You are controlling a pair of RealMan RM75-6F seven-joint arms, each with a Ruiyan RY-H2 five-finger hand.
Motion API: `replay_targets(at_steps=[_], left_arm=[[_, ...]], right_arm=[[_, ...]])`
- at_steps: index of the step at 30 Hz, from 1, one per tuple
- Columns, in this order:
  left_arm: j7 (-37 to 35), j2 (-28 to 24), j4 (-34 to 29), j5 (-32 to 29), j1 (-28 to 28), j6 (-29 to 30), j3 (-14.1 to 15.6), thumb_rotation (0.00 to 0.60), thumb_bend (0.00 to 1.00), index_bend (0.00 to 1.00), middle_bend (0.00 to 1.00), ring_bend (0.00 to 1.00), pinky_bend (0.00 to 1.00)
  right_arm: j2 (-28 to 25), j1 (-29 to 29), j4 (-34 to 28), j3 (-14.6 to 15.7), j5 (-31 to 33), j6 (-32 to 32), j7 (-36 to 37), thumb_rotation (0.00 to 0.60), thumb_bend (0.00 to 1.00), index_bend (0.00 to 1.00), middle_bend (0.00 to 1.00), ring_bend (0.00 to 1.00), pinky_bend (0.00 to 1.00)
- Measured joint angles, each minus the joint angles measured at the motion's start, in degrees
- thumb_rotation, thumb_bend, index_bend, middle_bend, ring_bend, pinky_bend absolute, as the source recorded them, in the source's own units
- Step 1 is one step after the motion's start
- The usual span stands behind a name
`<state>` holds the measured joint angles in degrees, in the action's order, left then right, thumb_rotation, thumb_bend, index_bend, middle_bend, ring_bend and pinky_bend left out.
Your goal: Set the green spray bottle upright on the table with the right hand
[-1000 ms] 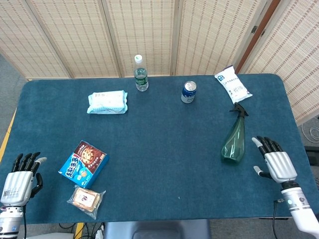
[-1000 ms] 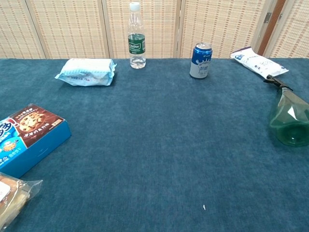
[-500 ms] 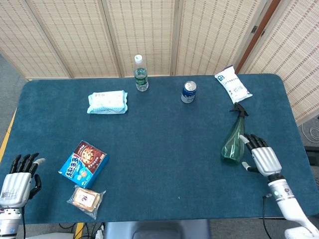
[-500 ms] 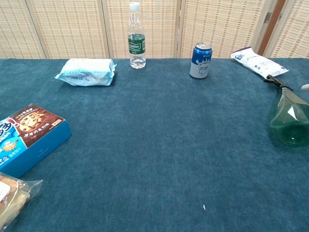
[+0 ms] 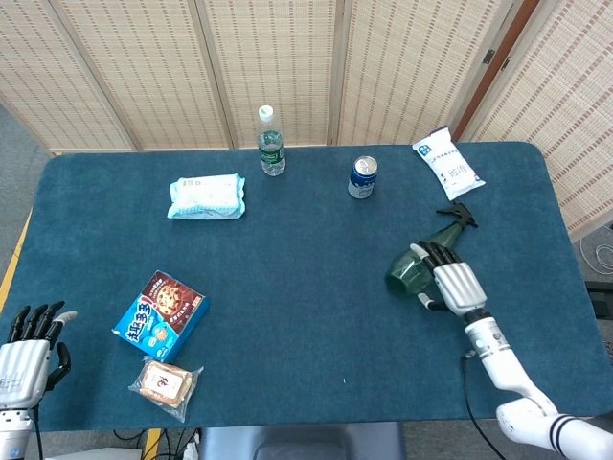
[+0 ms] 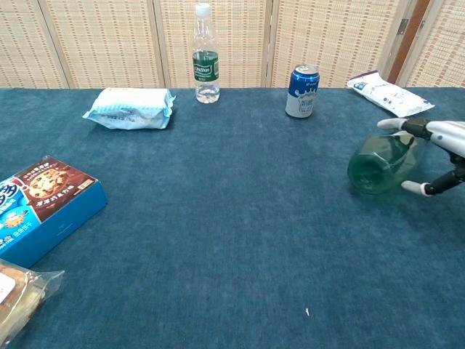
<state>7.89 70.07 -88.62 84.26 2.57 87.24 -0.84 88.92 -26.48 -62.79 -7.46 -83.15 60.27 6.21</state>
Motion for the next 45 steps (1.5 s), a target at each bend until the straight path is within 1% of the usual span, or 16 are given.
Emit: replay_targets(at_steps=[7,13,19,26,29,31,34,39,45], left_arm=[[-1.7,0.2,1.3,-0.1,-0.9,0.6,0.1,0.600,0.74,0.22,0.14,0.11,0.00],[-3.0,0.2,2.3,0.0,-1.6,1.1,0.3,0.600,0.74,0.22,0.14,0.11,0.00],[-3.2,0.3,2.5,0.6,-1.7,1.4,0.2,0.600,0.74,0.22,0.14,0.11,0.00],[-1.7,0.8,1.6,1.4,-1.1,1.1,0.0,0.600,0.74,0.22,0.14,0.11,0.00],[-0.7,1.1,1.2,1.6,-0.5,0.4,-0.2,0.600,0.74,0.22,0.14,0.11,0.00],[-0.2,1.3,0.9,1.6,-0.3,0.1,-0.3,0.600,0.74,0.22,0.14,0.11,0.00],[0.2,1.5,0.5,1.5,-0.2,-0.1,-0.4,0.600,0.74,0.22,0.14,0.11,0.00],[0.7,1.2,0.0,0.8,-0.2,-0.3,-0.6,0.600,0.74,0.22,0.14,0.11,0.00],[1.1,1.3,0.1,-0.1,0.3,-1.3,-1.1,0.600,0.74,0.22,0.14,0.11,0.00]], right_arm=[[3.7,-4.0,1.6,-2.9,1.8,-1.9,1.8,0.600,0.21,0.00,0.07,0.04,0.14],[3.3,-4.4,-0.2,-3.1,2.2,-1.2,-0.4,0.600,0.21,0.00,0.07,0.04,0.14],[-0.9,-2.5,-5.8,-2.4,3.3,0.7,-5.1,0.600,0.21,0.00,0.07,0.04,0.13],[-10.1,1.1,-15.7,-1.5,4.7,4.4,-10.5,0.600,0.21,0.00,0.07,0.04,0.13],[-13.1,1.8,-17.4,-1.8,5.8,4.8,-10.5,0.600,0.21,0.00,0.08,0.04,0.13],[-13.6,1.6,-17.0,-2.0,6.4,4.0,-9.9,0.600,0.21,0.00,0.08,0.04,0.13],[-13.5,0.6,-14.7,-2.4,7.2,1.8,-9.4,0.600,0.22,0.00,0.09,0.04,0.13],[-12.1,-1.9,-8.6,-2.8,8.3,-2.4,-8.5,0.600,0.22,0.00,0.10,0.04,0.13],[-9.8,-5.5,-0.9,-2.8,8.1,-6.9,-7.5,0.600,0.22,0.00,0.10,0.04,0.13]])
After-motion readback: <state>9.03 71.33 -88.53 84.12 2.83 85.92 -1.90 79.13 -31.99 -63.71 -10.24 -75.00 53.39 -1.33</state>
